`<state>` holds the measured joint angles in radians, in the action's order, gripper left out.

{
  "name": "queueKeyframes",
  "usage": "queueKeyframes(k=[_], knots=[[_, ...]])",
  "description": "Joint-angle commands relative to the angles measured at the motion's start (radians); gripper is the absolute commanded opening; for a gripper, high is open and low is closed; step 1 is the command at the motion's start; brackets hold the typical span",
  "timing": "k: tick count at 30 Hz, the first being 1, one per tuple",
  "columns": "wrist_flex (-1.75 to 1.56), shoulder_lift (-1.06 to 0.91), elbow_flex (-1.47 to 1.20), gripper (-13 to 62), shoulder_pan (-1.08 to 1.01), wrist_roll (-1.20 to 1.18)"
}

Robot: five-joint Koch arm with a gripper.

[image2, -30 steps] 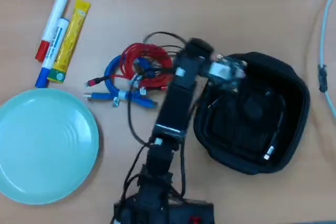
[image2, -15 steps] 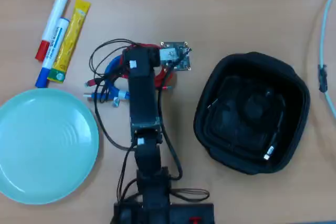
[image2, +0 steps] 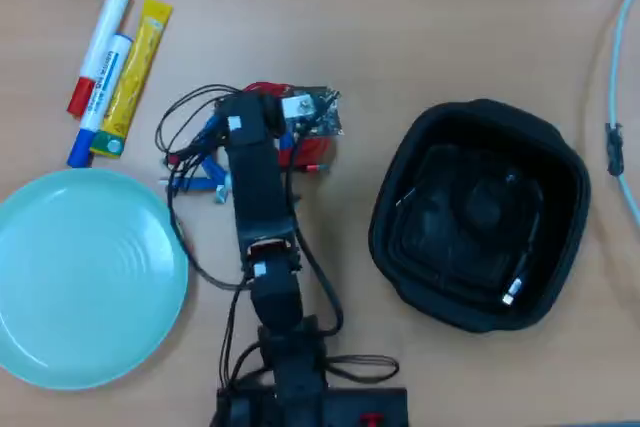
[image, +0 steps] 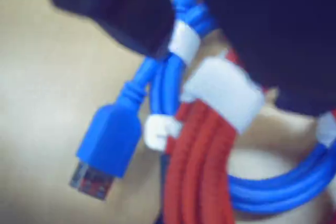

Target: Put a black charging cable in a black bowl and put a red charging cable in a green bowl

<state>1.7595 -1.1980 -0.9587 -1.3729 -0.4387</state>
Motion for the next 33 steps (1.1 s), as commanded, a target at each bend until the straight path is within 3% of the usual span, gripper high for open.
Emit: queueKeyframes(k=[1, 20, 26, 33], knots=[[0.048, -0.006, 0.008, 23.4, 0.034, -0.078], [-0.002, 0.002, 0.023, 23.8, 0.025, -0.133], [-0.061, 0.181, 0.109, 24.4, 0.003, -0.127], [-0.052, 0.215, 0.123, 24.3, 0.02, -0.13]])
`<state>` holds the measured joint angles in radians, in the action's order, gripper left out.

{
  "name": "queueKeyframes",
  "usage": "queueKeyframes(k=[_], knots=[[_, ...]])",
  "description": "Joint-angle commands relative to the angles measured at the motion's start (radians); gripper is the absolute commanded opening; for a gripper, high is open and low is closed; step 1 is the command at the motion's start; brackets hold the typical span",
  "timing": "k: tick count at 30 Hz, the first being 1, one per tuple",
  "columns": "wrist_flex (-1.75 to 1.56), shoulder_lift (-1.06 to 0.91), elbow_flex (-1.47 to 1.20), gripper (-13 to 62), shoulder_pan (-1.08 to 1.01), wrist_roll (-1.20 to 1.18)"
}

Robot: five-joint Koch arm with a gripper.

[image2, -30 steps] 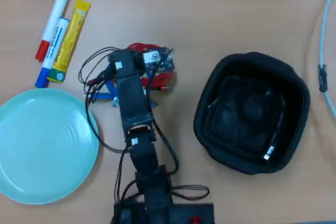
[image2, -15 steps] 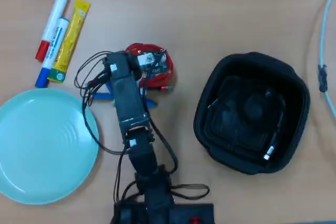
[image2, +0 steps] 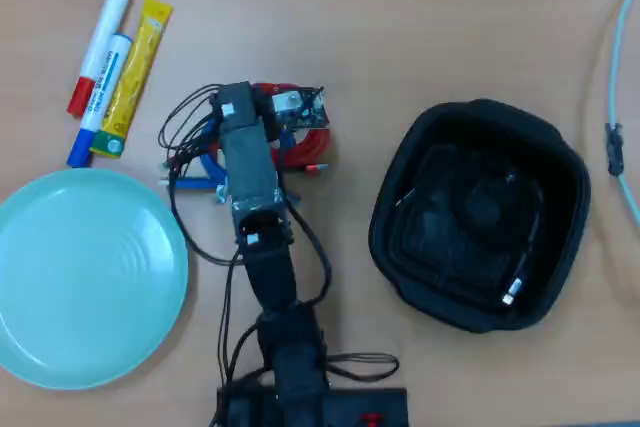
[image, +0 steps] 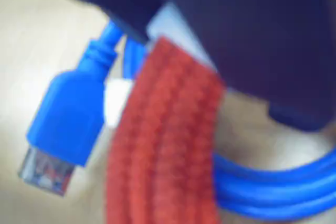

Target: Put a black charging cable in a black bowl and put a red charging cable in a green bowl

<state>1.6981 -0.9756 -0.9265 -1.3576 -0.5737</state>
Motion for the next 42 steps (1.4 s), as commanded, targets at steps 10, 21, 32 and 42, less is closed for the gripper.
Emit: queueKeyframes(k=[10, 21, 32, 42], knots=[[0.015, 0.002, 0.094, -4.0, 0.009, 0.006], [0.026, -0.078, 0.098, -6.3, 0.008, 0.009], [0.046, -0.555, 0.081, -6.3, 0.041, 0.173], [0.046, -0.621, 0.064, -6.3, 0.137, 0.195]])
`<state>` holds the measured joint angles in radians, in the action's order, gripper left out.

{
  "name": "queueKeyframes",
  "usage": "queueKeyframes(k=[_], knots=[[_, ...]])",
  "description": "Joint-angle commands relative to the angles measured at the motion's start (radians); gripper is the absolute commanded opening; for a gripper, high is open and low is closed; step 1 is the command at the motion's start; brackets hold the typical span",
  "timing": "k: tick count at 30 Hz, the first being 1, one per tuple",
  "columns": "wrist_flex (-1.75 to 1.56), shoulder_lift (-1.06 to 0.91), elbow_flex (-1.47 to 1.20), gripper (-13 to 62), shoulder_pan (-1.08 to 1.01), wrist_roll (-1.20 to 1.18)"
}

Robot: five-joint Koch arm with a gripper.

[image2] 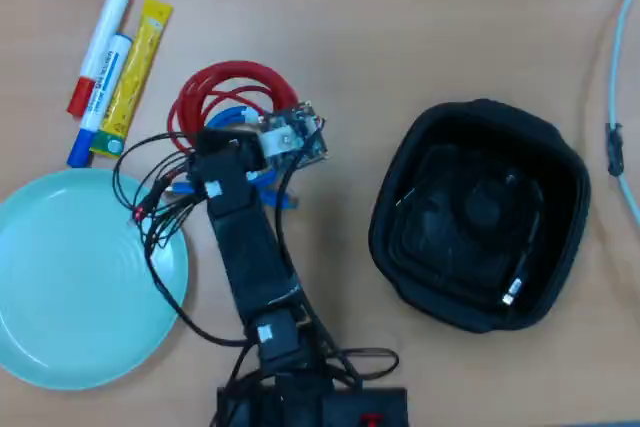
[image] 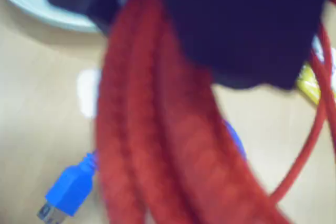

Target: Put a black charging cable in a black bowl and put a red charging cable in a green bowl

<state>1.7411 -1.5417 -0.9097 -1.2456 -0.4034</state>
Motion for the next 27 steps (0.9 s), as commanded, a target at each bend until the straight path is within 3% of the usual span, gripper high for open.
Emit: queueKeyframes(k=[1, 7, 19, 27], knots=[[0.003, -0.055, 0.048, -6.3, 0.04, 0.026], [0.003, -0.055, 0.032, -6.3, 0.186, 0.095], [-0.008, -0.031, 0.014, -6.4, 0.758, 0.206], [-0.038, 0.179, 0.011, -5.4, 0.902, 0.106]])
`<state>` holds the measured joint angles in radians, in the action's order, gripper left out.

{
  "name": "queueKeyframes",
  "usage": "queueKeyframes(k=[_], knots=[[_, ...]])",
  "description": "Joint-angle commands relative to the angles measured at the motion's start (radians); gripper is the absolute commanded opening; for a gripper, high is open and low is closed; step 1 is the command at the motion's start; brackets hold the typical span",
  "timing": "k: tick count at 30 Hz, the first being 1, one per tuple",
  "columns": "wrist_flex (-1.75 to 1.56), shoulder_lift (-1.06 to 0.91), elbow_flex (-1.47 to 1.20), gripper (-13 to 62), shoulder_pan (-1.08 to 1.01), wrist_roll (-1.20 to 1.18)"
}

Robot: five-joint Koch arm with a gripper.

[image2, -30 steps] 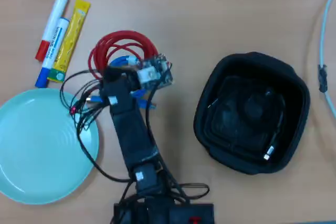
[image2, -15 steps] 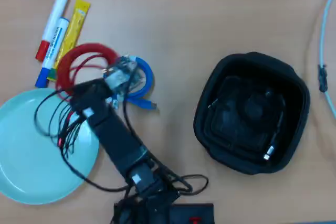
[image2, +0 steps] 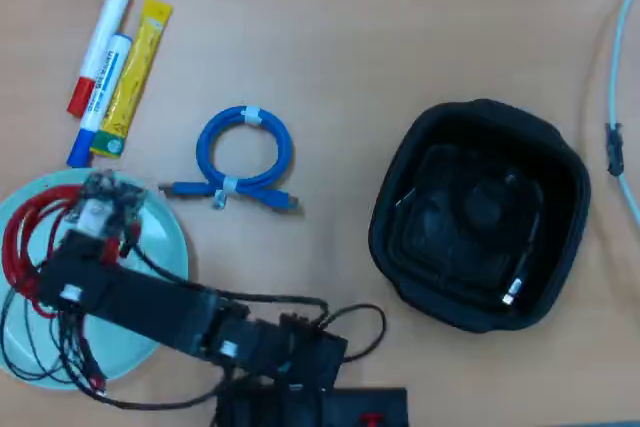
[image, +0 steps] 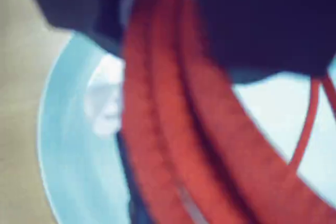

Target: Put a black charging cable in a black bowl and put a red charging cable in a green bowl

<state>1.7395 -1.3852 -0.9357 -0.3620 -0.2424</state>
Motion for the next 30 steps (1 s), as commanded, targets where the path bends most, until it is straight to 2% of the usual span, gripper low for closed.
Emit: queueKeyframes(k=[1, 4, 11, 14, 17, 25, 30], knots=[[-0.043, 0.052, 0.044, -4.2, 0.023, -0.08], [-0.051, 0.083, 0.051, 4.7, 0.043, -0.121], [-0.041, 0.1, 0.037, 36.3, 0.143, -0.164], [-0.037, 0.133, 0.017, 45.2, 0.158, -0.207], [-0.037, 0.138, -0.003, 47.9, 0.158, -0.222], [-0.043, 0.14, 0.018, 48.5, 0.147, -0.215], [-0.021, 0.126, -0.074, 48.5, 0.097, -0.221]])
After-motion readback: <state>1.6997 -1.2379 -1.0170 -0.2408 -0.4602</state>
